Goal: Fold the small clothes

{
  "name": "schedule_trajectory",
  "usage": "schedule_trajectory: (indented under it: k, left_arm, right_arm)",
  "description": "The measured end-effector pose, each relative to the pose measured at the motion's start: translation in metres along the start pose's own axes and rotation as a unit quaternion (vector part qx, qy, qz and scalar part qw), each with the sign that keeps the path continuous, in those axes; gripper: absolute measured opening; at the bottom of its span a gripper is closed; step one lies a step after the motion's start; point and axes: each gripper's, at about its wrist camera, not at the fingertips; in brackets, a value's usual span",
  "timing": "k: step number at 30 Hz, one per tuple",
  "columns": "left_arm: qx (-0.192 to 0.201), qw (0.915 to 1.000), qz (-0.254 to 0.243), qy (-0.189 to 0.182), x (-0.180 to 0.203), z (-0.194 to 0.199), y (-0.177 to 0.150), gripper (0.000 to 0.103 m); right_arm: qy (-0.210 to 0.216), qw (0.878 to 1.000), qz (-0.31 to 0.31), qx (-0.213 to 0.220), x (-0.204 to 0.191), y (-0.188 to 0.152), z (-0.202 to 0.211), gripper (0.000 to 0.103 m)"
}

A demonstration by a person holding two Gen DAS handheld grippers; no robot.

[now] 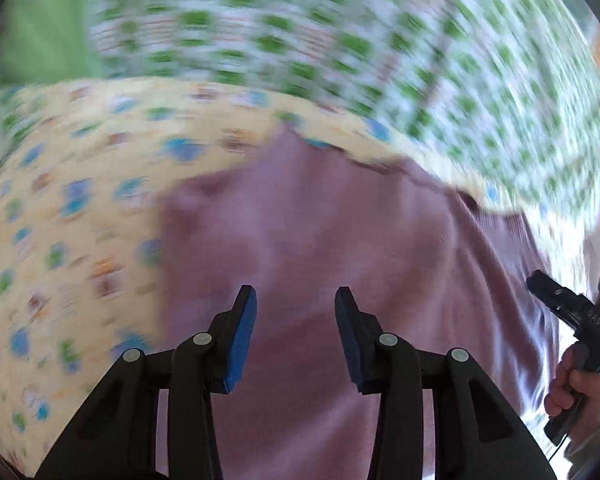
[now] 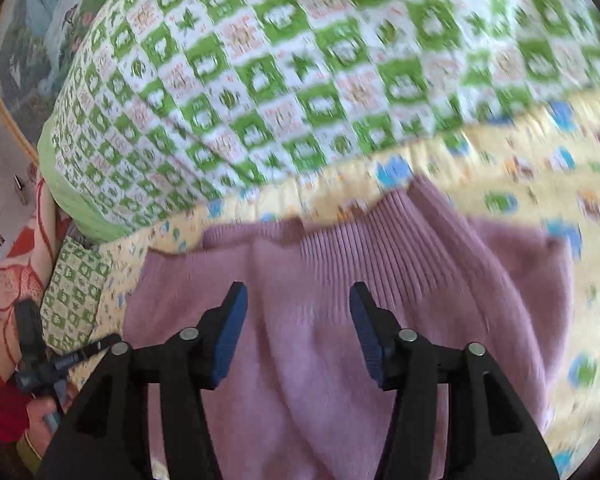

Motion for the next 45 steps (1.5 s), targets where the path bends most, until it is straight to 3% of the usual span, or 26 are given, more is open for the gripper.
schedule_trajectory:
  k: [2, 3, 5, 6, 7, 10, 14, 16, 18, 20, 23, 26, 30, 32, 34, 37, 39, 45]
  left_arm:
    - [-0.003, 0.9984, -0.033, 0.046, 0.007, -0.016, -0.002, 0.043]
    - [-0.007, 0.9970, -0.038, 0.067, 0.000, -0.025, -0.002, 0.043]
    - [-0.010, 0.9980, -0.026, 0.057, -0.023, -0.030, 0.001, 0.034]
    - [-0.011, 0.9990, -0.019, 0.038, -0.034, -0.027, 0.003, 0.032]
    - [-0.013, 0.9993, -0.017, 0.032, -0.041, -0.023, 0.003, 0.026]
    - [-0.010, 0.9990, -0.013, 0.041, -0.045, 0.000, 0.004, 0.027]
    - [0.004, 0.9998, 0.005, 0.021, -0.046, 0.041, -0.014, 0.041]
    - [-0.003, 1.0000, 0.004, -0.003, -0.043, 0.052, -0.026, 0.041]
    - [-0.018, 0.9995, 0.002, -0.027, -0.036, 0.056, -0.044, 0.041]
    - [-0.037, 0.9986, -0.007, -0.036, -0.032, 0.054, -0.065, 0.041]
    - [-0.067, 0.9974, -0.024, 0.012, -0.034, 0.036, -0.092, 0.041]
    - [-0.077, 0.9966, -0.013, 0.026, -0.053, 0.030, -0.099, 0.042]
    - [-0.076, 0.9967, 0.012, 0.027, -0.063, 0.047, -0.098, 0.041]
    - [-0.079, 0.9958, 0.042, 0.019, -0.071, 0.055, -0.097, 0.052]
    - [-0.077, 0.9940, 0.077, 0.009, -0.079, 0.065, -0.099, 0.055]
    - [-0.084, 0.9890, 0.122, 0.003, -0.089, 0.074, -0.104, 0.067]
    - [-0.095, 0.9837, 0.153, -0.001, -0.096, 0.074, -0.112, 0.069]
    - [-0.125, 0.9538, 0.270, -0.042, -0.121, 0.055, -0.120, 0.071]
  right_arm:
    - [-0.017, 1.000, -0.003, -0.026, 0.003, -0.015, -0.007, 0.056]
    - [-0.046, 0.998, -0.005, -0.039, 0.012, -0.024, -0.005, 0.053]
    - [-0.095, 0.995, 0.010, -0.038, 0.026, -0.036, -0.002, 0.032]
    - [-0.118, 0.993, 0.008, -0.028, 0.041, -0.039, 0.007, 0.008]
    - [-0.131, 0.991, -0.002, -0.027, 0.054, -0.040, 0.015, 0.000]
    - [-0.139, 0.989, -0.046, -0.021, 0.083, -0.038, 0.036, 0.000]
    - [-0.162, 0.986, -0.019, -0.022, 0.059, -0.032, 0.053, 0.008]
    - [-0.133, 0.991, -0.018, -0.007, 0.041, -0.034, 0.064, 0.031]
    - [-0.101, 0.995, -0.018, -0.004, 0.019, -0.044, 0.074, 0.046]
    - [-0.068, 0.997, 0.003, -0.020, -0.004, -0.059, 0.076, 0.048]
    - [-0.058, 0.996, 0.010, -0.068, -0.016, -0.085, 0.067, 0.048]
    - [-0.108, 0.987, -0.006, -0.117, 0.005, -0.107, 0.062, 0.045]
    - [-0.141, 0.983, -0.021, -0.116, 0.029, -0.116, 0.081, 0.042]
    - [-0.151, 0.982, -0.016, -0.115, 0.026, -0.112, 0.090, 0.044]
    - [-0.140, 0.984, -0.016, -0.113, 0.020, -0.110, 0.097, 0.044]
    - [-0.136, 0.985, -0.023, -0.104, 0.012, -0.112, 0.106, 0.046]
    - [-0.127, 0.987, -0.030, -0.096, 0.005, -0.110, 0.108, 0.046]
    - [-0.095, 0.992, -0.021, -0.084, -0.028, -0.106, 0.107, 0.051]
Point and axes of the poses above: each gripper's, at about its wrist camera, not at the fingertips, and z roughly against the way its jaws point, x to its right, y to its top, and after that the axes turned 10 degrees about z, right-handed
